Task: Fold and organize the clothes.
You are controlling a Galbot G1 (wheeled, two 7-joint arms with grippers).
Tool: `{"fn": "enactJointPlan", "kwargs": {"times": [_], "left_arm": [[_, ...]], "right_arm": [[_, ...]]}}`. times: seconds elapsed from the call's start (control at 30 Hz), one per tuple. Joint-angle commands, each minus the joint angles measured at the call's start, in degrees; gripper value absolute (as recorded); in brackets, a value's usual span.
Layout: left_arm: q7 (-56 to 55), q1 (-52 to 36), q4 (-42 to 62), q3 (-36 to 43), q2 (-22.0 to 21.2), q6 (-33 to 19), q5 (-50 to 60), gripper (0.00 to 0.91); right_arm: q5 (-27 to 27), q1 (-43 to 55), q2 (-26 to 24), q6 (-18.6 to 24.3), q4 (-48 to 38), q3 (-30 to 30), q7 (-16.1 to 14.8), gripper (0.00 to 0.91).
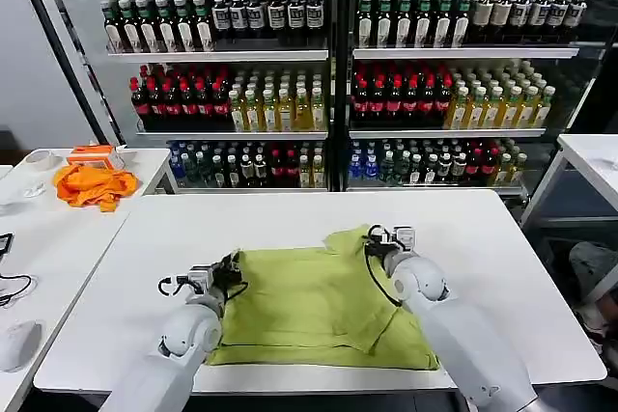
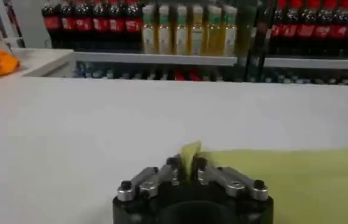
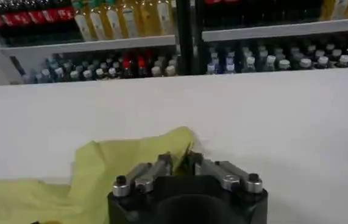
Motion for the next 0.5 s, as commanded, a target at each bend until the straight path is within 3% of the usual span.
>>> {"fn": "enactJointPlan", "kwargs": {"times": [0.03, 0.5], "left_arm": [[0.4, 1.2, -2.3, -0.2, 0.2, -3.0, -0.4, 0.02], [0.4, 3.3, -8.5, -2.4, 3.0, -6.0, -1.4, 0.02]], "right_arm": [[-1.0, -0.2, -0.1, 1.3, 1.4, 0.4, -0.2, 0.0], [-2.6, -3.5, -3.2, 1.9, 11.6, 3.4, 0.3, 0.0]]}}
